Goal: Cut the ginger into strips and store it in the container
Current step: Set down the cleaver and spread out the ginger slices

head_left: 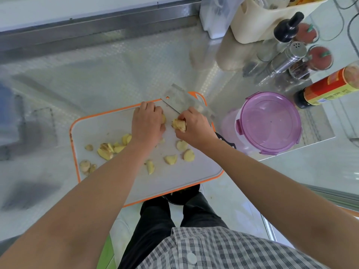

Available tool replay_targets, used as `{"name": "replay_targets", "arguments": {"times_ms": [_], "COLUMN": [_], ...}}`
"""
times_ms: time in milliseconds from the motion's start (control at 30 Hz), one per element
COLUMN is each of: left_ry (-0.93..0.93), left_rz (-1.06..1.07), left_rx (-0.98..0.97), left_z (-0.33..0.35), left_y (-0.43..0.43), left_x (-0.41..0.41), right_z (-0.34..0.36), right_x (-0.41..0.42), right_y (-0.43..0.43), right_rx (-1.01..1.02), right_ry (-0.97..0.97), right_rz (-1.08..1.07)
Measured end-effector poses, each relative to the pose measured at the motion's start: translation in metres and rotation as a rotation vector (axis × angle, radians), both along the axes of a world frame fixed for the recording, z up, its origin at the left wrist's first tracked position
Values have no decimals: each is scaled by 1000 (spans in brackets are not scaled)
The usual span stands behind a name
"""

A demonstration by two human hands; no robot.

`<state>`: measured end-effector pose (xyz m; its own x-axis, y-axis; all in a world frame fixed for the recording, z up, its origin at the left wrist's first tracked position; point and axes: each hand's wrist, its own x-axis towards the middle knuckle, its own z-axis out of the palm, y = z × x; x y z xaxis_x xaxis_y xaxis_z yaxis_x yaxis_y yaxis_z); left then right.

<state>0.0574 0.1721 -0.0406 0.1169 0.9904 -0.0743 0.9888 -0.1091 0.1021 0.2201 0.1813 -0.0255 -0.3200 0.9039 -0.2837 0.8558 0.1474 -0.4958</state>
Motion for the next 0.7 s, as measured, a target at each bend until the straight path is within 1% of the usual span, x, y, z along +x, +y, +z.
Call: {"name": "replay_targets", "arguments": {"times_ms": [133,267,333,433,500,533,567,633,700], "left_ry": [30,45,39,-59,-108,-152,-219,-353,-394], "left_rz": [41,65,78,78,14,-34,-84,-177,-244], "left_rx": [16,17,19,76,140,168,175,105,-6], "left_z": [0,-1,-3,-3,-1,0,0,-1,-3], "left_y": [-1,-1,-3,-12,-22,-27,-34,-48,-63], "left_x": [-8,-10,-11,-12,-9,-7,-4,2,6], "right_z": [-5,-16,-16,-8,-4,-3,-2,-3,-6], "right_x": [-22,-37,-35,-16,3,11,19,30,38], "right_y": [15,19,17,6,-5,-11,-18,-31,-43], "right_rx": [20,5,13,94,173,174,136,32,-56], "right_ry": [-9,-96,-65,47,92,104,109,74,28], "right_rz": [32,101,115,122,125,134,153,212,221]}}
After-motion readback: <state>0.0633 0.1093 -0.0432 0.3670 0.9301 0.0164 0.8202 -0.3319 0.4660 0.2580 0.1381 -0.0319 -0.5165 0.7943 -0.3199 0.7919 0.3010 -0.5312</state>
